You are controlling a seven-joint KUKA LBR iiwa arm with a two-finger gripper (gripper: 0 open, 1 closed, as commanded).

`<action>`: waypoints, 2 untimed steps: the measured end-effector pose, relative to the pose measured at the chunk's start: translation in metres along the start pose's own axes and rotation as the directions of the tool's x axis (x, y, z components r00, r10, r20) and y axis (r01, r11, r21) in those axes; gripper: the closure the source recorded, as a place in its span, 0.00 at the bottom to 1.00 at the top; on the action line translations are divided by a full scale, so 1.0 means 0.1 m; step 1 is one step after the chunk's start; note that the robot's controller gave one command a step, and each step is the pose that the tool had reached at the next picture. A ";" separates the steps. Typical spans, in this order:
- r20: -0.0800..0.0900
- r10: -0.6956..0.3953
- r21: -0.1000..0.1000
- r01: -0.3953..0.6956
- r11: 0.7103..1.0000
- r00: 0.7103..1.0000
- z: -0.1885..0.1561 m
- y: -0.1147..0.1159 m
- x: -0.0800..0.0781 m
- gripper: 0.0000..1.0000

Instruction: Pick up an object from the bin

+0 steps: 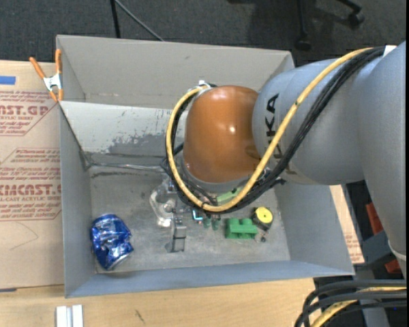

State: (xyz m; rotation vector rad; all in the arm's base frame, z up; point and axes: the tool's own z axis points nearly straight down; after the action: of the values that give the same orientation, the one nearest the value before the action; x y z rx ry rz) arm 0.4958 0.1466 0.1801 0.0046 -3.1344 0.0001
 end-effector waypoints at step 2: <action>0.007 -0.703 0.005 0.703 0.712 0.712 1.10 0.90 -0.04 0.00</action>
Offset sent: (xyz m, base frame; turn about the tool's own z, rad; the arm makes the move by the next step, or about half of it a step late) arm 0.0018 0.0464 -0.1101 -0.4223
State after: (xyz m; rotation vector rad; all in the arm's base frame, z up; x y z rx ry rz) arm 0.4985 0.2367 0.0698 1.1978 -2.9058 -0.0012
